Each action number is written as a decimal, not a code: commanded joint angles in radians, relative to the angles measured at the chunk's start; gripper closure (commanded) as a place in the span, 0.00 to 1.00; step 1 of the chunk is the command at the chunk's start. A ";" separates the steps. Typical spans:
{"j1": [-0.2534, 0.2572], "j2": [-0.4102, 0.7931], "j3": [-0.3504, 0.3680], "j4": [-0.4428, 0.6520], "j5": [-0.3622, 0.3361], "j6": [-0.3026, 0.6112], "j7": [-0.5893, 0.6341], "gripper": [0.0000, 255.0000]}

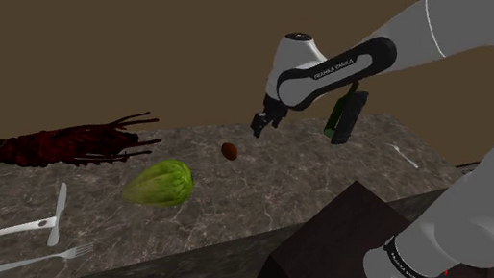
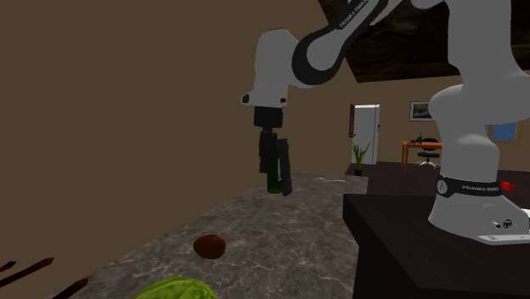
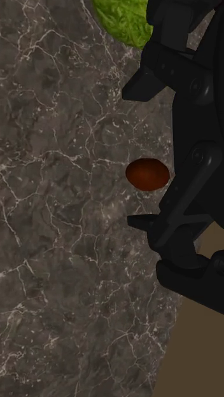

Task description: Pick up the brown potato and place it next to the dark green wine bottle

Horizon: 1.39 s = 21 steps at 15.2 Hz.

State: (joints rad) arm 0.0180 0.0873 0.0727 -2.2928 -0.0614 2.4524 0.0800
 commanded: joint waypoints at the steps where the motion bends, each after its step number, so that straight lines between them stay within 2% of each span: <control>1: 0.002 0.075 -0.003 0.035 -0.020 0.044 0.011 0.00; 10: 0.034 0.430 -0.034 0.302 -0.096 0.145 0.060 0.00; 18: 0.062 0.755 -0.059 0.642 -0.121 0.143 0.068 0.00; 21: 0.062 0.793 -0.061 0.673 -0.122 0.151 0.068 0.00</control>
State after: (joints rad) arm 0.0788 0.8601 0.0125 -1.6395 -0.1828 2.6023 0.1474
